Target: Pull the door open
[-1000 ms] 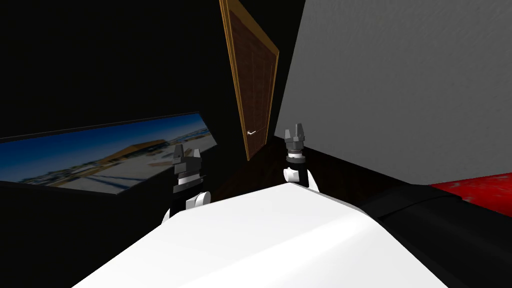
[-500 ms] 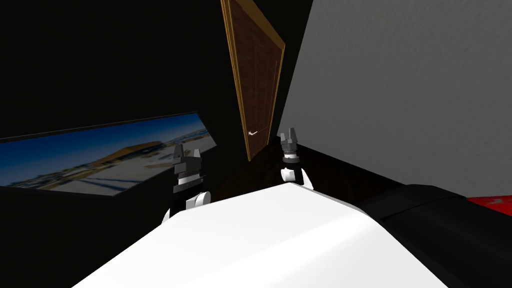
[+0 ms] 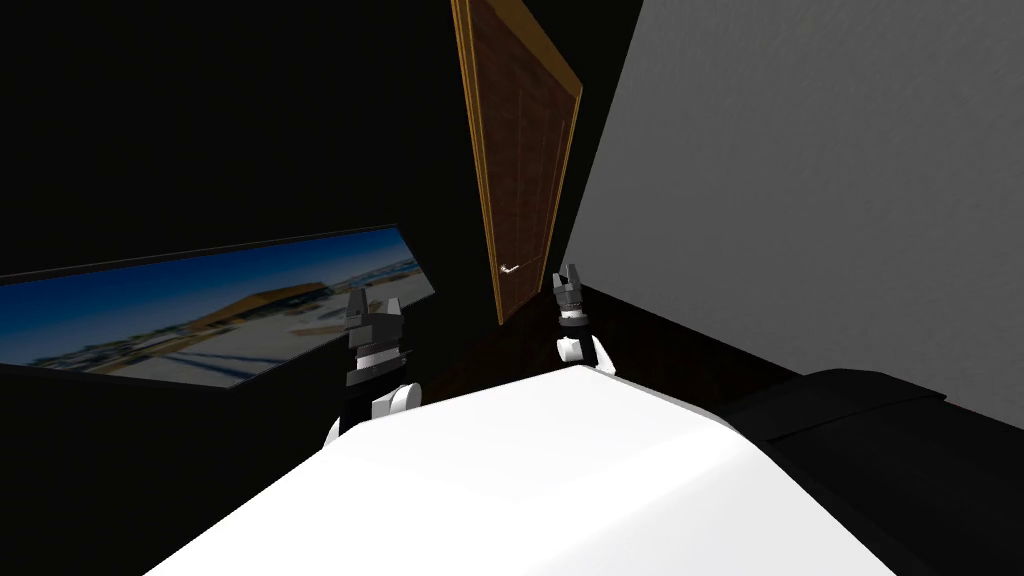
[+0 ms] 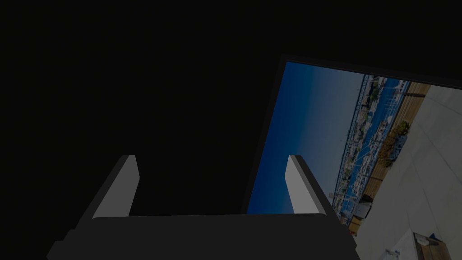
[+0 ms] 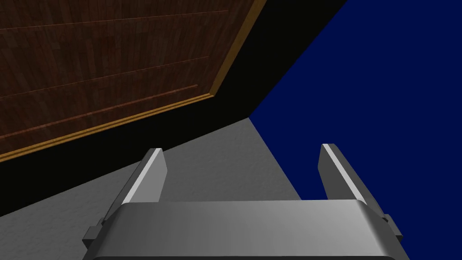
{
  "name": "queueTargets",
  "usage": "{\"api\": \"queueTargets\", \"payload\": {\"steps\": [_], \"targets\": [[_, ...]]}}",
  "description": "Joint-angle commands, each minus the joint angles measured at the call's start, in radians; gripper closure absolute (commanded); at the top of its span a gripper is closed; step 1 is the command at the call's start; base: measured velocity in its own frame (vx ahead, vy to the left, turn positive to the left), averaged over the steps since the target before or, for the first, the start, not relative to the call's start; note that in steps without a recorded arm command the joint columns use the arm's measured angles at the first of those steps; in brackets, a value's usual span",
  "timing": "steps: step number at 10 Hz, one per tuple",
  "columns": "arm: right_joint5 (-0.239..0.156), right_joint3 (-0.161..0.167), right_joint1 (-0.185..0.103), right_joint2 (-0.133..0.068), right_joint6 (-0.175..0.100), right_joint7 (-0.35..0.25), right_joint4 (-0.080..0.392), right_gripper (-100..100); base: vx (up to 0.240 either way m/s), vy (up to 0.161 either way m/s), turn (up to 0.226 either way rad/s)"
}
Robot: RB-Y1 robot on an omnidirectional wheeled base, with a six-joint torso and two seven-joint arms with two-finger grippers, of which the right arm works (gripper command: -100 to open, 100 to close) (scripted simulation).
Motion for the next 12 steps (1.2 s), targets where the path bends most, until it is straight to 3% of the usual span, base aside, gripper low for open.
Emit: {"api": "queueTargets", "payload": {"steps": [1,2,7,8,11,12], "targets": [[-0.009,0.006,-0.017,-0.013,-0.009,-0.006,0.050,-100,0.087,-0.063,0.125],[-0.009,0.006,-0.017,-0.013,-0.009,-0.006,0.054,-100,0.065,-0.041,0.054],[-0.026,0.029,-0.069,-0.037,-0.034,-0.017,0.199,-100,0.060,-0.047,0.093],[-0.026,0.029,-0.069,-0.037,-0.034,-0.017,0.200,-100,0.038,-0.033,0.041],[-0.041,0.048,-0.110,-0.055,-0.054,-0.025,0.303,-100,0.064,-0.052,0.123],[-0.041,0.048,-0.110,-0.055,-0.054,-0.025,0.318,-100,0.061,-0.058,0.036]]}}
